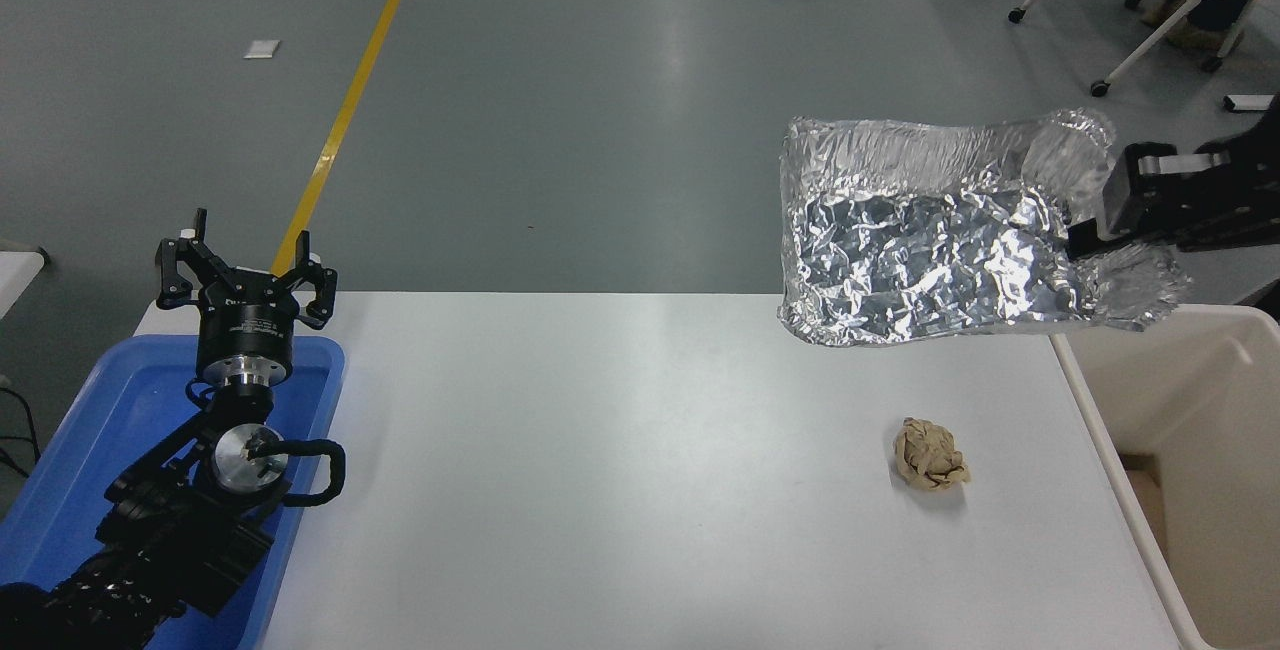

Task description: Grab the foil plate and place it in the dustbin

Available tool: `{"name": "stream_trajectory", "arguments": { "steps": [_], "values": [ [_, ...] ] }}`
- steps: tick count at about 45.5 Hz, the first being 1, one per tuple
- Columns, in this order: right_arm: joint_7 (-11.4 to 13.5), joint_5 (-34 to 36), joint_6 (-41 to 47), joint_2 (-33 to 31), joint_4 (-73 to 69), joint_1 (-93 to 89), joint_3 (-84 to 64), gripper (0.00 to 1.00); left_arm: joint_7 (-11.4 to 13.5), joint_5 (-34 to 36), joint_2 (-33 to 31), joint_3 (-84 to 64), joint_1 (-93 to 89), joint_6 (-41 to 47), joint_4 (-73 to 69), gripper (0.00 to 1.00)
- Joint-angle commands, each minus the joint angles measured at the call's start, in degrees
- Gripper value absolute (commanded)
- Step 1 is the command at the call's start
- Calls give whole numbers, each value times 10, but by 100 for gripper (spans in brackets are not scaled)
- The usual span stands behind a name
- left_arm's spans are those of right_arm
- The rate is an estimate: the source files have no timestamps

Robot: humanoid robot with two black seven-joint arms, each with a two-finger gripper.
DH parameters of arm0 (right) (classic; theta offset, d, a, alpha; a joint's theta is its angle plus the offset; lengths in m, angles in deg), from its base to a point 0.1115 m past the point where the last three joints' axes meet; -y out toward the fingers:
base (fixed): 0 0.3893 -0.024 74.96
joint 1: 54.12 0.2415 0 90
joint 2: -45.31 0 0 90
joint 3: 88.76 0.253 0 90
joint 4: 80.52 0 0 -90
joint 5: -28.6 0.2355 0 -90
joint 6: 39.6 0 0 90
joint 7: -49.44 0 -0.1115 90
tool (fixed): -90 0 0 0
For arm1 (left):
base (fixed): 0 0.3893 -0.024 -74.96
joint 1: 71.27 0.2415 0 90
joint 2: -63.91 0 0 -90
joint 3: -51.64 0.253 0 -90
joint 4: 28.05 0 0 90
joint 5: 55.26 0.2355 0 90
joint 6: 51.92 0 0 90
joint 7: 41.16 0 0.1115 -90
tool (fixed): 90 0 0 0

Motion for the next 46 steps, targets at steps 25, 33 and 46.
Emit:
{"name": "stream_trajectory", "arguments": {
  "steps": [25, 33, 46],
  "values": [
    [1, -14, 2, -54, 429, -599, 252, 0, 0, 0, 1, 0, 0, 1, 0, 99],
    [1, -9, -5, -11, 587, -780, 410, 0, 0, -1, 1, 0, 0, 0, 0, 99],
    [1, -5, -95, 109, 785, -954, 485, 0, 0, -1, 1, 0, 0, 1, 0, 99]
  ]
}}
